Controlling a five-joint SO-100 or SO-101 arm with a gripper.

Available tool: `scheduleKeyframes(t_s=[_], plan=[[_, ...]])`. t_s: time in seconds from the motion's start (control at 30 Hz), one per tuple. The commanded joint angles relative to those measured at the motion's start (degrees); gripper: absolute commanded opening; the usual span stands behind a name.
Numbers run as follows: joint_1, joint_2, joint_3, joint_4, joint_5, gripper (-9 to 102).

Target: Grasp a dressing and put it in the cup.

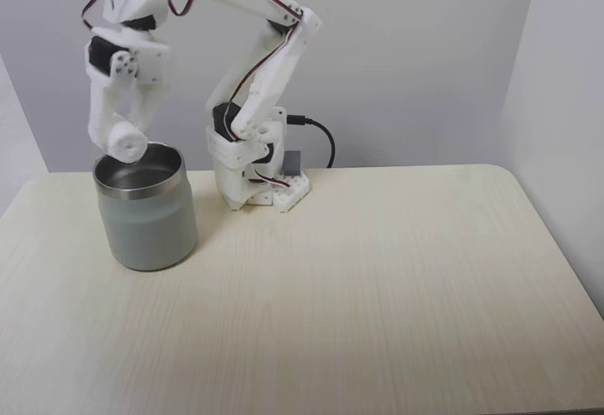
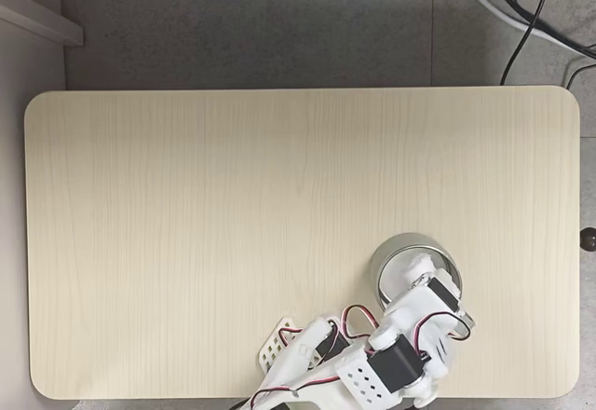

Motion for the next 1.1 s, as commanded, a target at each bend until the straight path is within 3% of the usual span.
scheduleKeyframes(t_s=[0.0,1.07], plan=[[-0.26,-3.25,-0.18,-0.18,-0.35,18],[-2.11,1.58,-1.58,-2.9,0.26,17]])
